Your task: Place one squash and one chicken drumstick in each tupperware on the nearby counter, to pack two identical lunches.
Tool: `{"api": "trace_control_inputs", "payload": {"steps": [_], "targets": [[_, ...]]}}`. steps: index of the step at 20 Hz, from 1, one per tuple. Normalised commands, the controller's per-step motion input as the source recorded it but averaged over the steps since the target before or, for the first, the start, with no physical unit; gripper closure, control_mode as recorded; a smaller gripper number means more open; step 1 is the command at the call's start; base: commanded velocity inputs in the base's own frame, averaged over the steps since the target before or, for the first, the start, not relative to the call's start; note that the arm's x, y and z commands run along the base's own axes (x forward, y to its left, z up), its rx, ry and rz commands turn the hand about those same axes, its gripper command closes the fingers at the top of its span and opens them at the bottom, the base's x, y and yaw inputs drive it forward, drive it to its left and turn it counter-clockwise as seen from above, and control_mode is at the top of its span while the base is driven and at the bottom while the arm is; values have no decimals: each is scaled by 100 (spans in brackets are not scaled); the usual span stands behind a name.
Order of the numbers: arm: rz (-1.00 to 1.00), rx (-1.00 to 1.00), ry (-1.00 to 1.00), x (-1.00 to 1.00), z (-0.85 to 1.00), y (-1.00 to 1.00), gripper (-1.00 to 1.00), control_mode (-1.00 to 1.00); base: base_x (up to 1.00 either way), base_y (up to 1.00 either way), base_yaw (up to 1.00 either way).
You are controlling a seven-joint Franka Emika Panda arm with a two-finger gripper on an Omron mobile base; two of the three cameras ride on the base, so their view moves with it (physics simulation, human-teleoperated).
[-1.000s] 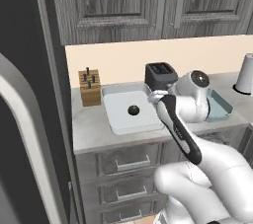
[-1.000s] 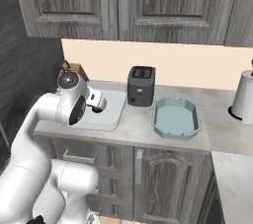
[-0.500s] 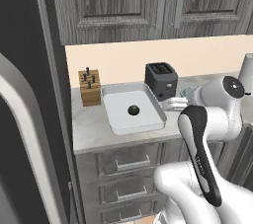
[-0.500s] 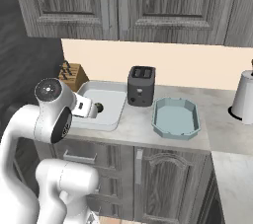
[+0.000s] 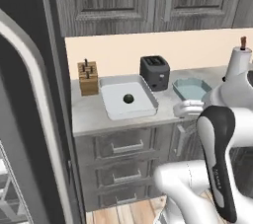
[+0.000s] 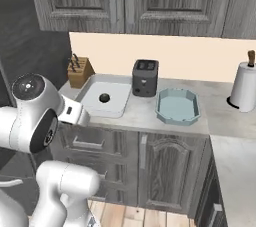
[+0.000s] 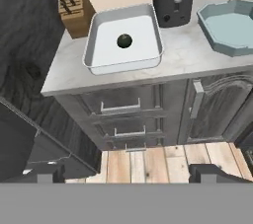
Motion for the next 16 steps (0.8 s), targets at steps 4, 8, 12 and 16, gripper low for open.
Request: {"api": "trace_control_inputs", "payload": {"steps": [4, 8, 12, 16], "targets": [[0, 0, 0, 0, 0, 0, -100, 100, -100, 5, 0], [0, 0, 0, 0, 0, 0, -100, 100, -100, 37, 3], [0, 0, 0, 0, 0, 0, -100, 100, -100, 66, 7], [0, 0, 0, 0, 0, 0, -100, 100, -68, 96, 8]]}}
